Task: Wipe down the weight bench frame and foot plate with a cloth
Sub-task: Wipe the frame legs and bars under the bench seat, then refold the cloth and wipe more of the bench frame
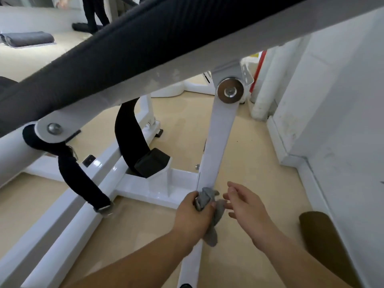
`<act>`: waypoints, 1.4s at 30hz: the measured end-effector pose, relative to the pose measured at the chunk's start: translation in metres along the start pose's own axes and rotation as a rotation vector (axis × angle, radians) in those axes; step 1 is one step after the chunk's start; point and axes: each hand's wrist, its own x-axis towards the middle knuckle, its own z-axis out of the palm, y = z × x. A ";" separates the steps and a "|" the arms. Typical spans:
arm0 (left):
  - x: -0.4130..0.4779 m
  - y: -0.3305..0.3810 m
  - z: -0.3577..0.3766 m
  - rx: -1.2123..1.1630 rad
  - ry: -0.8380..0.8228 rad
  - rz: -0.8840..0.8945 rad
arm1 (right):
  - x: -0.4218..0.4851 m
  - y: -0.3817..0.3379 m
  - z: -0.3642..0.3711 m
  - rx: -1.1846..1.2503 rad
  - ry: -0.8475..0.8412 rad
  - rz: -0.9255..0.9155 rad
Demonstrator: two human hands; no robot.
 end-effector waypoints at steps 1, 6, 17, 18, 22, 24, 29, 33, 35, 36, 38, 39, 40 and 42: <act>-0.004 -0.002 -0.001 0.029 -0.007 0.024 | -0.005 0.004 -0.004 -0.006 -0.026 0.028; -0.005 -0.064 -0.018 0.633 -0.169 0.500 | -0.019 0.032 -0.003 -0.144 -0.115 0.109; 0.001 -0.130 -0.006 0.808 -0.471 0.274 | -0.018 0.069 0.021 -0.232 -0.290 0.247; 0.016 -0.126 -0.006 0.836 -0.472 0.268 | -0.016 0.070 0.022 -0.235 -0.283 0.251; 0.017 -0.125 0.002 0.946 -0.466 0.388 | -0.012 0.071 0.021 -0.233 -0.255 0.253; -0.013 -0.135 -0.002 0.931 -0.584 0.573 | -0.012 0.072 0.019 -0.247 -0.255 0.246; -0.031 -0.095 -0.013 0.717 -0.612 0.680 | -0.011 0.066 0.008 -0.219 -0.290 0.244; -0.007 -0.032 -0.019 0.478 -0.406 0.472 | -0.009 0.055 -0.003 -0.315 -0.097 0.006; 0.000 -0.011 -0.017 0.506 -0.404 0.439 | -0.016 0.043 -0.013 -0.302 -0.028 -0.096; -0.001 0.001 -0.016 0.487 -0.393 0.416 | -0.020 0.032 -0.019 -0.273 -0.035 -0.105; -0.002 0.020 -0.007 0.476 -0.397 0.334 | -0.028 0.009 -0.034 -0.238 -0.081 -0.045; -0.005 0.033 -0.003 0.477 -0.404 0.303 | -0.033 -0.004 -0.042 -0.244 -0.103 -0.003; -0.009 0.048 0.000 0.469 -0.410 0.263 | -0.036 -0.018 -0.048 -0.268 -0.125 0.046; -0.026 0.079 0.001 0.440 -0.394 0.175 | -0.046 -0.047 -0.061 -0.319 -0.168 0.172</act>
